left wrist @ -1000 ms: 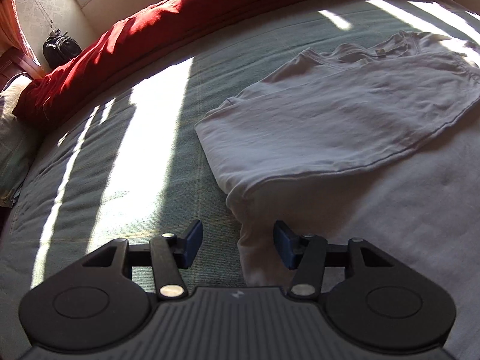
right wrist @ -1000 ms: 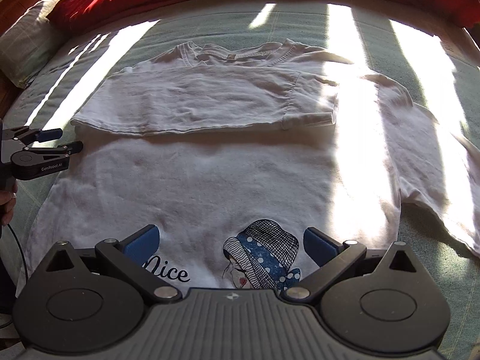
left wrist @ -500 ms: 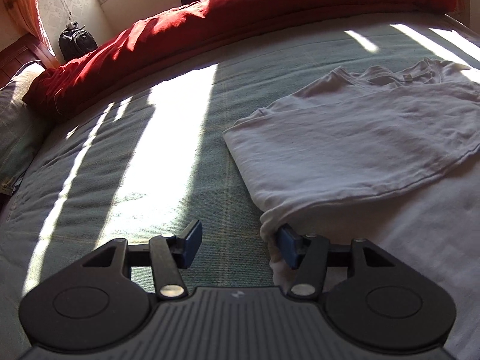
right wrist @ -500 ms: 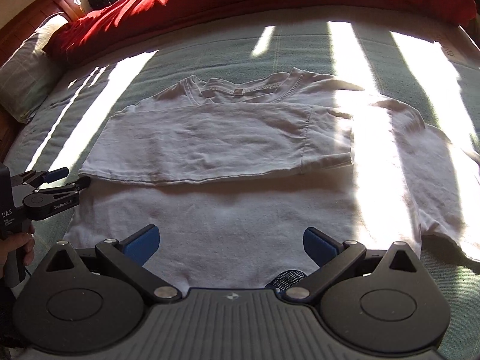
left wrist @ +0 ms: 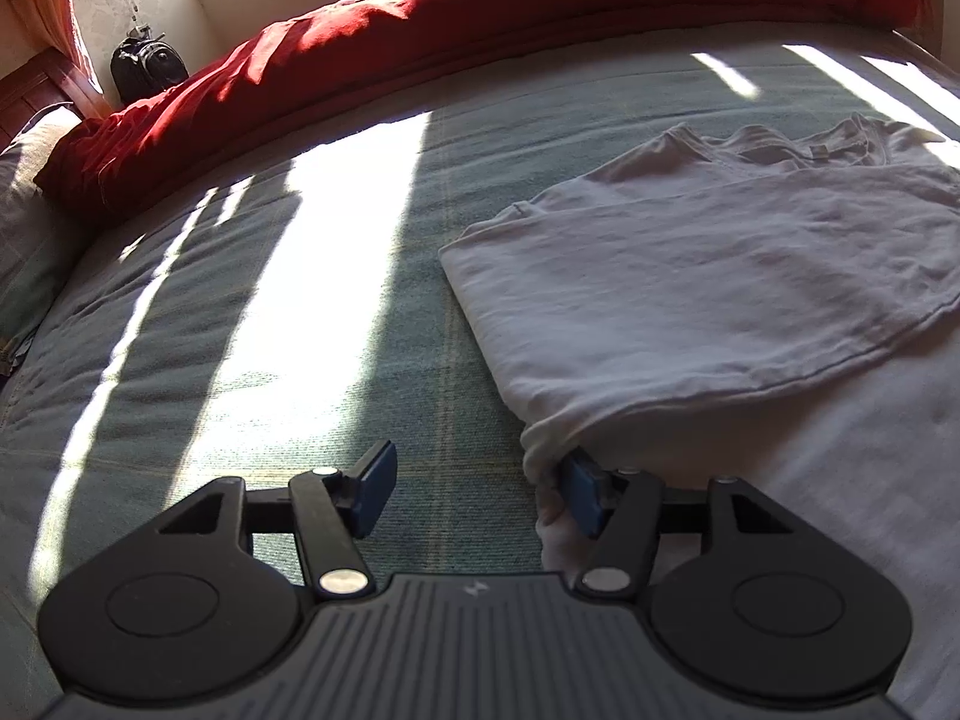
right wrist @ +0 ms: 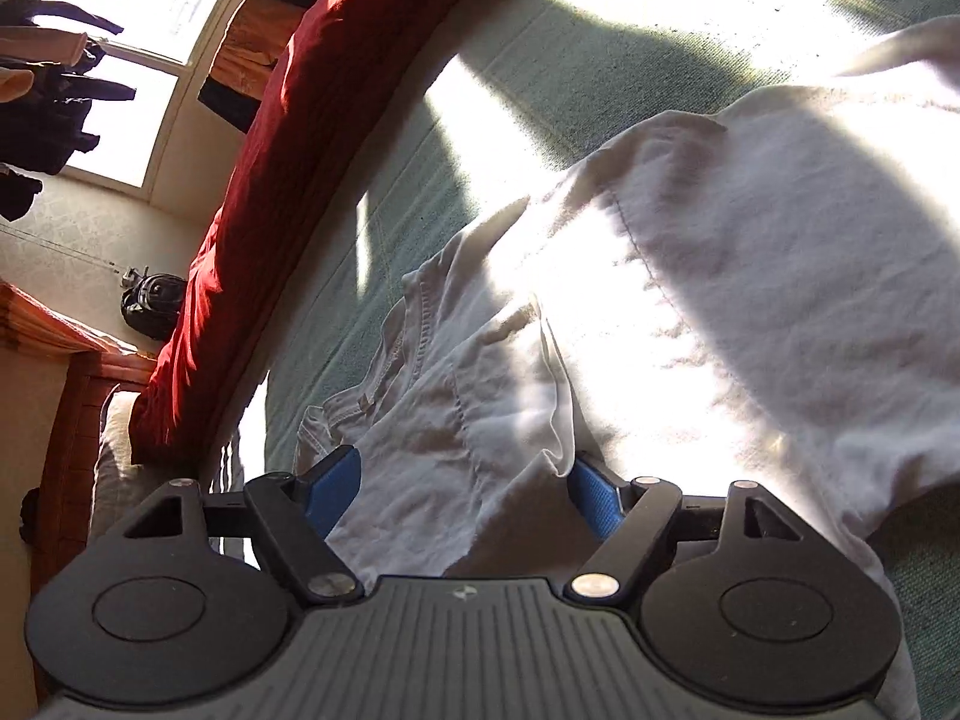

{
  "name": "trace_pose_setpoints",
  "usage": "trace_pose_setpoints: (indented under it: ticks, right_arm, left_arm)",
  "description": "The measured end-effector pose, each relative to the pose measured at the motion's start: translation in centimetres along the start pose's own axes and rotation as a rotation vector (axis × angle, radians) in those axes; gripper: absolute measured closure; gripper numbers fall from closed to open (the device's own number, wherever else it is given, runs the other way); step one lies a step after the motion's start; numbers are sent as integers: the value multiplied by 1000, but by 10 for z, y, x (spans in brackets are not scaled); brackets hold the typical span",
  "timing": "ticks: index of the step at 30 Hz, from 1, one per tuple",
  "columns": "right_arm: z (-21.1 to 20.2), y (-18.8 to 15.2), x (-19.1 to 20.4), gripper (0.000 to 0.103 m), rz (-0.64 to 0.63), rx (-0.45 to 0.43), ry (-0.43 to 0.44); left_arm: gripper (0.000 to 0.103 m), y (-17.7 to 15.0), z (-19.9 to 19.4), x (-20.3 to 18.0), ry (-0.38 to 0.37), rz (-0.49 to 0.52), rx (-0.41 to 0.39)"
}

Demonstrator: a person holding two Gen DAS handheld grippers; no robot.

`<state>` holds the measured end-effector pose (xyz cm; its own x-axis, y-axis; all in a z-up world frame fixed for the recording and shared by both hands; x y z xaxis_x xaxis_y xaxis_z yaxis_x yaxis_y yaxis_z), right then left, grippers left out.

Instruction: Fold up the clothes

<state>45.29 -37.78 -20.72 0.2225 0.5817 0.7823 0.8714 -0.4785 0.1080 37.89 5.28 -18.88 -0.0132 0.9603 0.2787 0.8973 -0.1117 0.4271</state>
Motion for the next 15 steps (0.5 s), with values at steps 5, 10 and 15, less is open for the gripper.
trace_pose_setpoints:
  ticks: [5,10,15]
  right_arm:
    - [19,16,2,97,-14,50,-98]
    - [5,13,29,97,-160,34,-169]
    - [-6,6,34,97,-217,-4,-236]
  left_arm:
    - [38,1,2,1,6,-18,18]
    - [38,2,2,3,0,-21,33]
    - [38,3,2,4,-11,-12,50]
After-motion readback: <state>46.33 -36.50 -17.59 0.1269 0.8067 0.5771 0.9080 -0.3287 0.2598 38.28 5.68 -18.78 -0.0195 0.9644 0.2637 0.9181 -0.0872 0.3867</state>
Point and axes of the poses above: each gripper's, at about its wrist camera, not at the fingertips, and z roughly the way its jaws point, x to its left, y to its top, the point moved 4 cm from there along z, roughly the way its jaws point, and after that the axes turned 10 degrees about x, right-handed, at the moved point
